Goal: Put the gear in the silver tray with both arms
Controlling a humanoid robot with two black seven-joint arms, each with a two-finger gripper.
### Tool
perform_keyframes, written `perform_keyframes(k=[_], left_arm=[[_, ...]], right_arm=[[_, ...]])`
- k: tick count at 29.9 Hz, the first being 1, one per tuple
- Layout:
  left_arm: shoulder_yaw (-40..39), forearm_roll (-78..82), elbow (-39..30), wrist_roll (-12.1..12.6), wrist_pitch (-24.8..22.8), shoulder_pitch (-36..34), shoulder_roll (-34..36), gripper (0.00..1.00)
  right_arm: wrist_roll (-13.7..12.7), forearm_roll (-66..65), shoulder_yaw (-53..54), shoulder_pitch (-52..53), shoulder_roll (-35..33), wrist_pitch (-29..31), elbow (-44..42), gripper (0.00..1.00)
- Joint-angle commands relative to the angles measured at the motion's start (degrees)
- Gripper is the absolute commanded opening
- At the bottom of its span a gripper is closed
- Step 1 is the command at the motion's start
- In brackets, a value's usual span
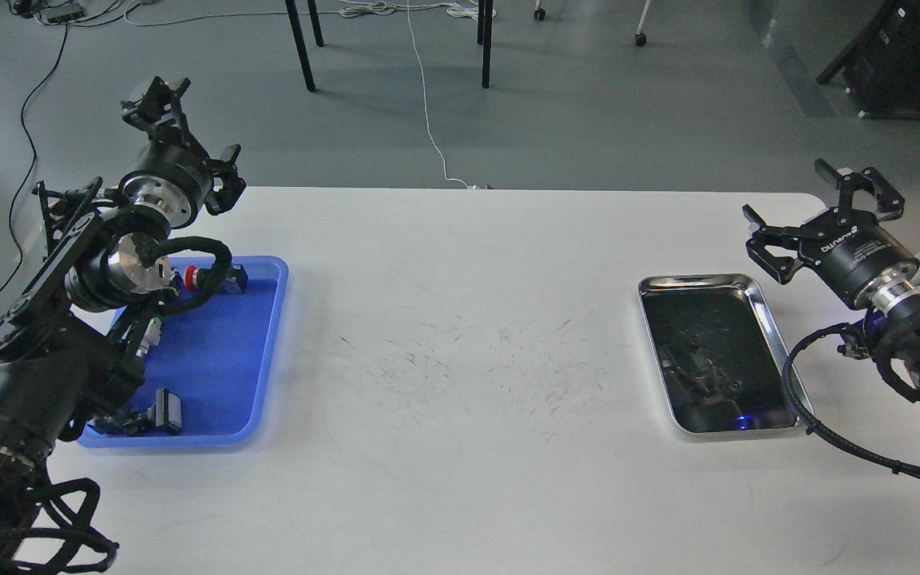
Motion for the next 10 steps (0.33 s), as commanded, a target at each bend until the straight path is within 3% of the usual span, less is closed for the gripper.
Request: perform_keyframes(k=[1, 10], left_arm=[[-0.1, -0.6, 0.2, -1.5, -0.5, 0.2, -0.7, 0.98], [-0.1, -1.0, -0.8, -3.9, -0.6, 0.5, -0.8, 0.98]], right_arm=[[0.0, -0.1, -0.3, -0.1, 0.8, 0.0, 0.0, 0.99], [0.0, -0.1, -0.1, 0.2, 1.3, 0.0, 0.3, 0.99]])
